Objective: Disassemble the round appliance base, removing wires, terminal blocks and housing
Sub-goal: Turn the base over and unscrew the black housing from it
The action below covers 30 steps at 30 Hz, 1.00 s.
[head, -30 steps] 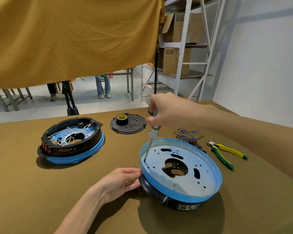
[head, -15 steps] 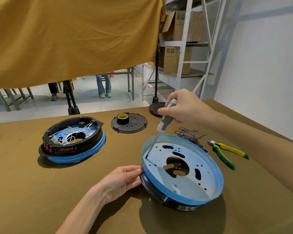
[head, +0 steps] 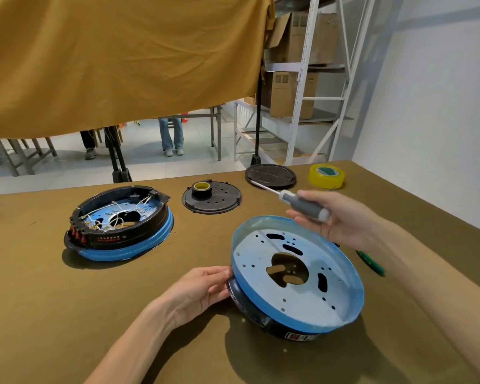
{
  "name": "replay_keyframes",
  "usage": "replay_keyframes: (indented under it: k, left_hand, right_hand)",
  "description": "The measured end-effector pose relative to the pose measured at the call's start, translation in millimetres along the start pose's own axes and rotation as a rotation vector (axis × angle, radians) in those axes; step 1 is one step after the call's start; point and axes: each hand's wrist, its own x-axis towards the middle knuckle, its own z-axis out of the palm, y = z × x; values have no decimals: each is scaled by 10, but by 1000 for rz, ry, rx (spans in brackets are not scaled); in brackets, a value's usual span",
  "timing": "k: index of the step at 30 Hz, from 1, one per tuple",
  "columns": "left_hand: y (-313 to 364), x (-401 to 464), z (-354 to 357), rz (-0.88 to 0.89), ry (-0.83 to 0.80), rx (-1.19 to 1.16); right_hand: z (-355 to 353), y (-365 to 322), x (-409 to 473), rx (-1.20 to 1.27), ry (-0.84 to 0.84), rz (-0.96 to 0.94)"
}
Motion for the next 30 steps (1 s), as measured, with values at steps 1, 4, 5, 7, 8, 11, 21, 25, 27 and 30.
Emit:
replay_keyframes:
  k: [1, 4, 5, 7, 8, 11, 21, 25, 27, 30]
  left_hand:
    - [-4, -1, 7, -2, -3, -16]
    - [-25, -6, 23, 7, -11, -58]
    - [-31, -5, 35, 12, -10, -64]
    - [-44, -5, 53, 35, -19, -47]
    - [-46, -3, 59, 52, -29, -35]
    - [-63, 13, 78, 110, -67, -33]
    - [-27, 9, 347, 393, 71, 267]
    - [-30, 7, 461, 449, 105, 251]
    - [-46, -1, 480, 470, 98, 227]
    - [-73, -22, 476, 530, 69, 226]
  right_hand:
    - [25, 82, 5, -28, -34, 27]
    - [258, 374, 94, -355, 59, 50]
    - [341, 466, 127, -475, 114, 21]
    - [478, 625, 160, -731, 140, -133]
    - [540, 677, 140, -847, 101, -222]
    - [692, 769, -1, -1090, 0, -340]
    - [644, 441, -152, -1104, 1, -285]
    - [577, 376, -153, -989, 49, -286]
    - [555, 397, -149, -963, 50, -296]
    - [538, 384, -153, -940, 35, -266]
